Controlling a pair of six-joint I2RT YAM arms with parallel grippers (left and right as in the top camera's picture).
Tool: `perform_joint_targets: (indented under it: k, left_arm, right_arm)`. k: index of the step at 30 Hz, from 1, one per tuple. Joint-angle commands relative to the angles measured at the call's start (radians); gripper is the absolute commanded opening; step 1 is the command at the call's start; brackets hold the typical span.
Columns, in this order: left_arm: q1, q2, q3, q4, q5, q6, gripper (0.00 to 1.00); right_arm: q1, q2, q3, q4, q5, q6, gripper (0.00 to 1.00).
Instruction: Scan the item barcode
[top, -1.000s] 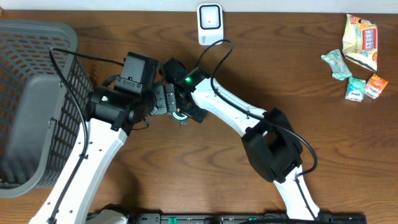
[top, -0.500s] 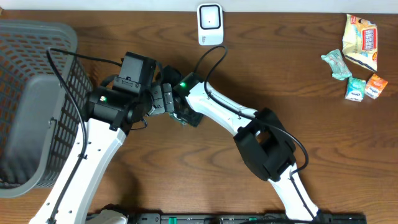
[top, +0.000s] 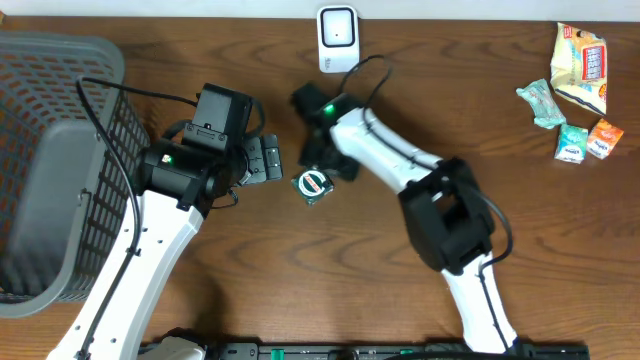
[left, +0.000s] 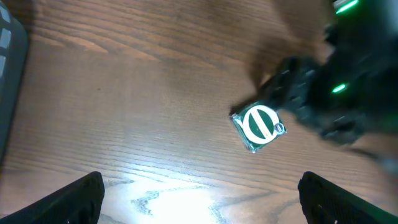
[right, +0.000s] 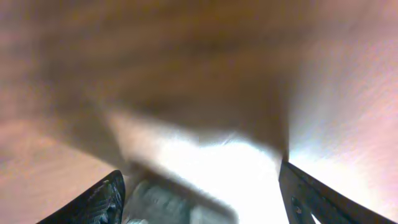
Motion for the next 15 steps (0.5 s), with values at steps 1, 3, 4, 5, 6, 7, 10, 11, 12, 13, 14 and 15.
perform_joint_targets:
  k: [1,3,4,5,6,7,10,11,12,13,14,15]
  left_arm:
    - [-0.004,-0.002,0.015,0.000,0.006,0.006,0.98]
    - [-0.004,-0.002,0.015,0.000,0.006,0.006,0.98]
    - [-0.004,-0.002,0.015,0.000,0.006,0.006,0.98]
    - [-0.004,-0.002,0.015,0.000,0.006,0.006,0.98]
    - [-0.004,-0.002,0.015,0.000,0.006,0.006,0.98]
    - [-0.004,-0.002,0.015,0.000,0.006,0.006,0.98]
    - [-0.004,-0.002,0.015,0.000,0.006,0.006,0.98]
    - [-0.004,-0.002,0.015,0.000,0.006,0.006,0.98]
    - [-0.004,-0.002,0.015,0.000,0.006,0.006,0.98]
    - [-0.004,-0.002,0.015,0.000,0.006,0.006,0.98]
    - [-0.004,-0.002,0.015,0.000,0.006,0.006,0.98]
    - [-0.004,-0.002,0.015,0.000,0.006,0.006,0.98]
  right_arm:
    - [-0.084,0.010,-0.005,-0.009,-0.084,-0.235,0.73]
    - [-0.128,0.010,-0.005,-0.027,-0.122,-0.282,0.74]
    - [-0.147,0.010,-0.005,-0.040,-0.141,-0.294,0.78]
    - [-0.165,0.007,-0.005,-0.058,-0.164,-0.305,0.79]
    - [-0.184,0.006,-0.005,-0.077,-0.195,-0.321,0.80]
    - [-0.200,-0.002,-0.005,-0.097,-0.227,-0.335,0.80]
    - [-0.221,-0.022,-0.005,-0.135,-0.316,-0.344,0.80]
    - [-0.222,-0.030,-0.005,-0.142,-0.356,-0.343,0.79]
    - [-0.221,-0.036,-0.005,-0.146,-0.393,-0.343,0.79]
    - [-0.213,-0.040,-0.005,-0.146,-0.460,-0.343,0.79]
    - [-0.205,-0.040,-0.005,-0.144,-0.504,-0.339,0.79]
    - [-0.197,-0.040,-0.005,-0.143,-0.527,-0.325,0.79]
